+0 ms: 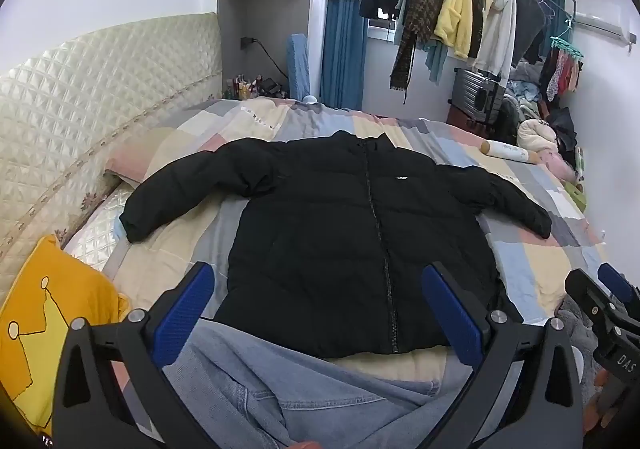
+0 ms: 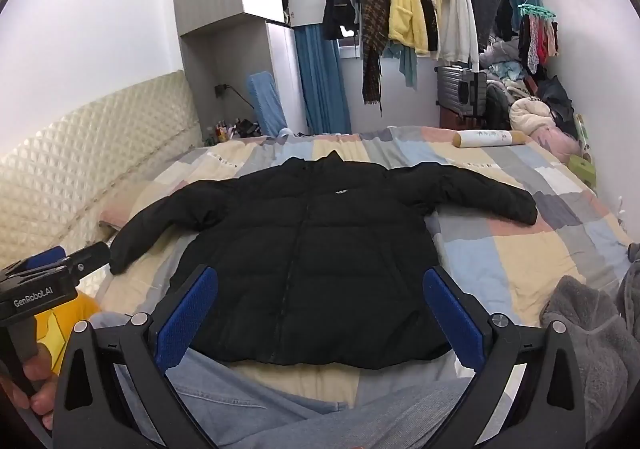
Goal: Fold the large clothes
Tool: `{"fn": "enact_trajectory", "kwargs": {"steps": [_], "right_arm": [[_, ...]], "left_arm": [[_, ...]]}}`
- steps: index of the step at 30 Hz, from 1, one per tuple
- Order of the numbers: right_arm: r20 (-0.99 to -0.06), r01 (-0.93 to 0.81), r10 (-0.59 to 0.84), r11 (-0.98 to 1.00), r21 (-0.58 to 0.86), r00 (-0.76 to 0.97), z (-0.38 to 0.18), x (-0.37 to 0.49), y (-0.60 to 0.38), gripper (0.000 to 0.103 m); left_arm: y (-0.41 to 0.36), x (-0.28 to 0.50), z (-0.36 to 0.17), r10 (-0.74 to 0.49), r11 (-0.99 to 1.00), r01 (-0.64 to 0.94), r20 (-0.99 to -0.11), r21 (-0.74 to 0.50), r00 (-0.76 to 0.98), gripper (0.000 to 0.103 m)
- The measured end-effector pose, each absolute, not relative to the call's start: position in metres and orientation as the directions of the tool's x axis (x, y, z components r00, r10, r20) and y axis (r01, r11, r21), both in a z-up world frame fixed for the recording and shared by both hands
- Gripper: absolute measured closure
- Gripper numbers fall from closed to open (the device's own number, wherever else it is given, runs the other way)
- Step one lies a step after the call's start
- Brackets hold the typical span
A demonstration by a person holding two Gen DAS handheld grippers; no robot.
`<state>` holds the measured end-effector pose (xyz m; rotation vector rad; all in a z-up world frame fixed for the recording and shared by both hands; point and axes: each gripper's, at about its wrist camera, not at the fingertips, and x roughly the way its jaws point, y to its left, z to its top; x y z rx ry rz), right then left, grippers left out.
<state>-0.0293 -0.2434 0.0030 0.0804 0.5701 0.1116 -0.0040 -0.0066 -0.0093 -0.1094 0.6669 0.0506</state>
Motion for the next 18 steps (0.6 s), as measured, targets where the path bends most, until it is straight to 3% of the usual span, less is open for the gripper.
{"fn": "enact_trajectory", "kwargs": {"steps": [18], "right_arm": [[-0.555,-0.082,0.12,0.992,0.092,0.823,-0.014,-0.02,-0.242,0.0]], "left_arm": [[-0.01,0.011,-0.023,0.008,0.994,-0.076,-0.643,-0.078,0.766,0.0]]}}
